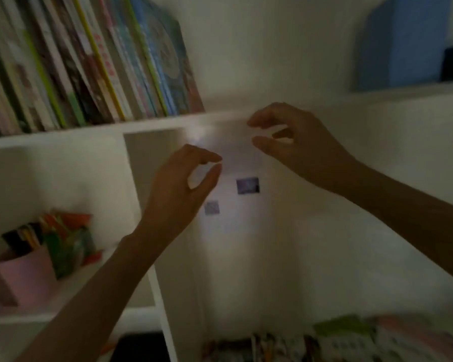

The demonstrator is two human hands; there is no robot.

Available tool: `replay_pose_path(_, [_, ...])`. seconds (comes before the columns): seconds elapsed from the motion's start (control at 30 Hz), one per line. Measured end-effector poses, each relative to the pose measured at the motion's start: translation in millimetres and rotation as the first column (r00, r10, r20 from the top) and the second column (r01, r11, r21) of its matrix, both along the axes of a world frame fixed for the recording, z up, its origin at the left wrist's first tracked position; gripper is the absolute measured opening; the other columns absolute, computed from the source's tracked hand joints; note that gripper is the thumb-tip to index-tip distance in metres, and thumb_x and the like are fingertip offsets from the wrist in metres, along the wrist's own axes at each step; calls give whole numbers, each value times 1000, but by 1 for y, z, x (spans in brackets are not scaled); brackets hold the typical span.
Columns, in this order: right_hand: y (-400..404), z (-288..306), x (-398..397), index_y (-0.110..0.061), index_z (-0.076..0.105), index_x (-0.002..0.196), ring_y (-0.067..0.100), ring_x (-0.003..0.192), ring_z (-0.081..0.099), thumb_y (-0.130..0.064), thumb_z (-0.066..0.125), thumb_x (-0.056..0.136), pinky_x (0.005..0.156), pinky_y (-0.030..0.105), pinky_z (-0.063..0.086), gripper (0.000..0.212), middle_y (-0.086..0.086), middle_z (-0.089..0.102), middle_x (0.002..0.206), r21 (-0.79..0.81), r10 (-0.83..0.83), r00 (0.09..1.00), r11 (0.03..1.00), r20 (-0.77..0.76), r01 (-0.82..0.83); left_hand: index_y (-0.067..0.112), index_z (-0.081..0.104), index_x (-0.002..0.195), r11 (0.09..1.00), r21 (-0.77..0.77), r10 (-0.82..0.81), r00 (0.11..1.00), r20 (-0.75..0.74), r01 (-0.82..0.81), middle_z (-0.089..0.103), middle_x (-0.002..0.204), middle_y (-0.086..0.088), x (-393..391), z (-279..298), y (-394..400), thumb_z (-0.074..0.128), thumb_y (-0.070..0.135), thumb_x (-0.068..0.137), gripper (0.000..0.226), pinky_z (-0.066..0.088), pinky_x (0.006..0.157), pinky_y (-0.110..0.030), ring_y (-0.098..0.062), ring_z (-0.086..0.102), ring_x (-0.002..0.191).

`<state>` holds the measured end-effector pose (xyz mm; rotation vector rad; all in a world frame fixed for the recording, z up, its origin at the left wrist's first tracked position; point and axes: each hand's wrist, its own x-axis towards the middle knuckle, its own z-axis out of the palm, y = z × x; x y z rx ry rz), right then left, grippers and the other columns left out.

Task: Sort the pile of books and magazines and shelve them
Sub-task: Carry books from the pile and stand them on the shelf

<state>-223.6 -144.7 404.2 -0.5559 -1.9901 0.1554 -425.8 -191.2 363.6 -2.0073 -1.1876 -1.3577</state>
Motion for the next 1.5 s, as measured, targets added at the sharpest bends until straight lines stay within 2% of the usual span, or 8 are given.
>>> replay_pose_path(0.27, [5, -175, 92, -20, 58, 113, 7, 105, 50, -18, 60, 89, 83, 11, 39, 24, -5, 54, 115, -427, -214, 962, 864, 172, 269, 17, 66, 97, 820, -527, -194, 975, 111, 223, 63, 94, 6, 75, -173, 41, 57, 31, 89, 19, 36, 77, -2, -2, 55, 87])
replay_pose_path(0.53, [32, -331, 200, -8, 58, 114, 13, 99, 51, -14, 58, 91, 66, 1, 39, 23, 1, 53, 108, -755, -329, 889, 478, 319, 448, 2, 66, 99, 456, -846, -152, 961, 232, 276, 61, 94, -6, 155, -313, 90, 59, 10, 89, 14, 37, 67, -2, -14, 56, 85])
replay_pose_path(0.7, [66, -410, 254, -8, 54, 103, 35, 103, 55, 0, 55, 90, 73, 21, 45, 15, 6, 50, 103, -907, -342, 891, 190, 299, 377, 11, 61, 104, 235, -940, 38, 964, 262, 246, 54, 93, 4, 195, -389, 119, 55, 15, 92, 13, 36, 73, -20, -10, 53, 83])
replay_pose_path(0.87, [103, -475, 254, -17, 50, 116, 21, 98, 57, -11, 66, 83, 88, 32, 50, 38, -1, 53, 99, -946, -300, 909, 53, 290, 319, 4, 50, 126, 26, -920, 412, 834, 367, 392, 52, 130, -13, 217, -452, 137, 52, 17, 94, 34, 45, 81, -34, -32, 53, 114])
replay_pose_path(1.07, [122, -513, 202, -16, 37, 93, 12, 60, 36, -7, 57, 90, 56, 27, 36, 22, 0, 37, 77, -969, -434, 867, -104, 247, 225, 13, 53, 112, 45, -829, 656, 609, 446, 558, 54, 95, 2, 232, -487, 142, 50, 17, 95, 18, 39, 83, -33, -17, 55, 89])
replay_pose_path(1.2, [127, -519, 187, -15, 32, 107, 18, 74, 45, -10, 55, 92, 70, 29, 39, 28, -3, 39, 79, -983, -563, 820, -186, 106, 0, 1, 51, 123, 38, -774, 746, 497, 443, 633, 57, 116, -20, 233, -495, 150, 57, 17, 92, 36, 48, 82, -39, -33, 58, 101])
replay_pose_path(1.33, [122, -519, 192, -17, 40, 105, 22, 77, 45, -5, 49, 94, 71, 33, 39, 18, -7, 42, 78, -997, -589, 804, -62, 80, 54, 6, 57, 79, -30, -696, 776, 456, 437, 718, 53, 74, -10, 236, -495, 161, 54, 13, 92, 16, 42, 61, -30, -21, 51, 66])
replay_pose_path(1.5, [115, -510, 243, -8, 39, 122, 24, 81, 50, -10, 52, 93, 71, 38, 45, 31, 9, 52, 96, -951, -743, 634, -13, 216, 309, 5, 62, 98, -73, -672, 669, 536, 516, 737, 64, 99, -9, 292, -480, 190, 57, 14, 90, 13, 48, 76, -31, -22, 60, 89])
